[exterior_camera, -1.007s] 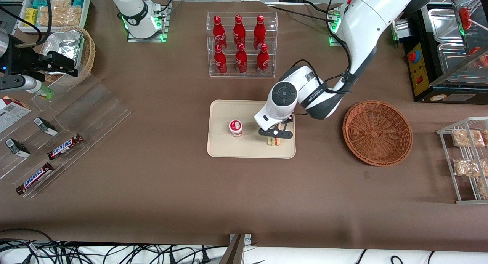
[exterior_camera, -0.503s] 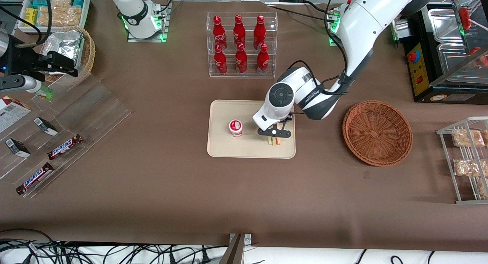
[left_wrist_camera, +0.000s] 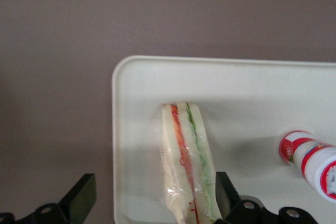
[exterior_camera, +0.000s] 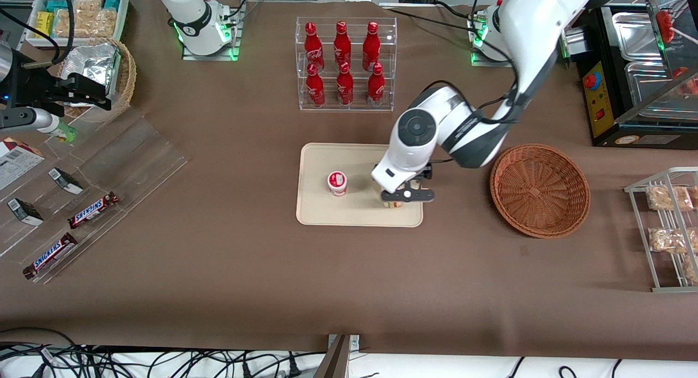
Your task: Place sandwich from basket to tray
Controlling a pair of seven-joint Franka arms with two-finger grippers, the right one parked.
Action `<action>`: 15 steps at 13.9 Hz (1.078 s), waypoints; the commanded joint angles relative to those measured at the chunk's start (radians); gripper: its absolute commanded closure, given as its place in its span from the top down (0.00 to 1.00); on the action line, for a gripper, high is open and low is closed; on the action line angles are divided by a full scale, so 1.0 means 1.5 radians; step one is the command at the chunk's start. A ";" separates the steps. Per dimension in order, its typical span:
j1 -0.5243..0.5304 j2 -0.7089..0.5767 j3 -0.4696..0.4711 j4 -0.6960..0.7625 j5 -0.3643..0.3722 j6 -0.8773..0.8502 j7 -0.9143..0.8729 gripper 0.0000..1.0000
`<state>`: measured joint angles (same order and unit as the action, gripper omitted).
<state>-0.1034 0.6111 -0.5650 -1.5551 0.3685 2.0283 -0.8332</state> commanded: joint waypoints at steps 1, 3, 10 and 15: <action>0.041 -0.090 -0.002 -0.018 0.008 -0.047 -0.009 1.00; 0.086 -0.139 -0.007 -0.016 -0.018 -0.071 -0.005 1.00; 0.168 -0.225 -0.007 0.041 -0.129 -0.178 0.075 1.00; 0.202 -0.274 0.024 0.034 -0.194 -0.208 0.169 1.00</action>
<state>0.1852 0.2492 -0.5602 -1.4939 0.1358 1.7428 -0.6662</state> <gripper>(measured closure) 0.000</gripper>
